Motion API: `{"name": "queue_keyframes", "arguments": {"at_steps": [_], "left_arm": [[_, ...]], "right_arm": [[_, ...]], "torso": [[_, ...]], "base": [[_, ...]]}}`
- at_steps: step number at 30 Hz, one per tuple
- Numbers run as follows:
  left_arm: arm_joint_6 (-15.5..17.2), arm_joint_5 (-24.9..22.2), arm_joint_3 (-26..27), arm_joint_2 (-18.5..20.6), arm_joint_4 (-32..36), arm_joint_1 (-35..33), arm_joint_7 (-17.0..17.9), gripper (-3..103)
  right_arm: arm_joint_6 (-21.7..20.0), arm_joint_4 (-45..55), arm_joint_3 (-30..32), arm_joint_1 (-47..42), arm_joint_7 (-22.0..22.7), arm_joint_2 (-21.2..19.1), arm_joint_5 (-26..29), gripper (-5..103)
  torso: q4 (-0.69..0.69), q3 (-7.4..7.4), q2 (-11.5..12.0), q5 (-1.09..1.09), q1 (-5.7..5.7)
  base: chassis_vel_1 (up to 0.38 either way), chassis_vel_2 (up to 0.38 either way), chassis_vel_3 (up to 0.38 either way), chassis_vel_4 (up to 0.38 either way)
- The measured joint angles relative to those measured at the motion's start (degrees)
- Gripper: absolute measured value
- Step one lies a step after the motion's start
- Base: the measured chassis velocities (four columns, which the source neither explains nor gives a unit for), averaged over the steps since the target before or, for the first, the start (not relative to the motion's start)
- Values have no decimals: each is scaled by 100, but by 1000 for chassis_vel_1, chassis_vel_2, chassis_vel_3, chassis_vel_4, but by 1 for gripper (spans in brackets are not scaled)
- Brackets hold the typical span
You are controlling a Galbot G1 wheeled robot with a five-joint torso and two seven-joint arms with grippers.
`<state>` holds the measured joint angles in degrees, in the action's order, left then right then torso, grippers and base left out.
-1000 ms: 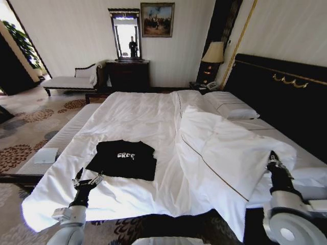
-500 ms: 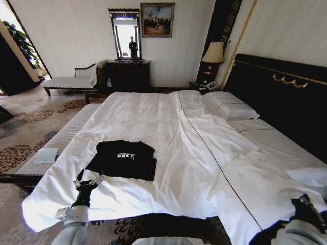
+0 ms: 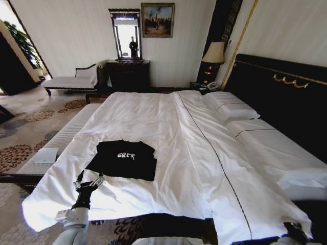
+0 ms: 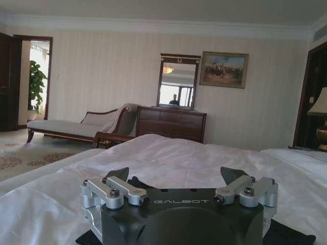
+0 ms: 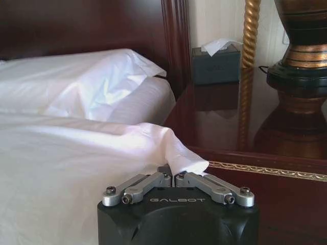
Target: Fold the clothes on the bed.
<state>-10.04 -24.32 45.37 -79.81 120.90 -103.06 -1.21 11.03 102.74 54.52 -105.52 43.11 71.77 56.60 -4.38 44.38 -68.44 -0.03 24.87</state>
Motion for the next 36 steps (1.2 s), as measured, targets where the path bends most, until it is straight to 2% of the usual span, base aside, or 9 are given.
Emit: {"name": "queue_keyframes", "arguments": {"at_steps": [4,13,19,20,24,28,30,33,36], "left_arm": [[-16,19,4,0,12,-36,0,100],[-61,48,39,-15,52,-143,19,100],[-59,101,25,-47,129,-177,44,100],[-44,125,16,-54,191,-211,63,100],[63,109,13,-36,373,-291,141,100],[325,113,54,12,797,-457,293,100],[339,136,61,20,840,-477,304,100],[474,209,108,93,1227,-661,343,100],[578,170,90,155,1347,-684,331,100]], "right_arm": [[-148,-212,-87,98,133,-56,-163,0],[-1050,1911,406,-461,1378,211,34,37],[-1434,2848,845,-518,1746,187,134,54],[-1527,3143,1031,-502,1694,135,195,65],[-1439,3347,965,-361,914,9,20,76],[-751,3232,323,-101,-1030,-42,-235,96],[-698,3222,251,-80,-1183,-42,-235,96],[-339,2988,-340,76,-2890,-29,-487,100],[-200,2787,-622,156,-3634,-29,-878,100]], "torso": [[0,0,0,0,0],[-5,0,0,-3,0],[-4,0,0,-3,0],[-4,0,0,-4,-1],[-2,0,-1,-3,0],[-1,0,0,-1,0],[-1,0,0,-1,0],[-1,0,0,-2,0],[-1,0,0,-2,0]], "base": [[0,0,0,0],[0,0,0,0],[0,0,0,0],[0,0,0,0],[0,0,0,0],[0,0,0,0],[0,0,0,0],[0,0,0,0],[0,0,0,0]]}}
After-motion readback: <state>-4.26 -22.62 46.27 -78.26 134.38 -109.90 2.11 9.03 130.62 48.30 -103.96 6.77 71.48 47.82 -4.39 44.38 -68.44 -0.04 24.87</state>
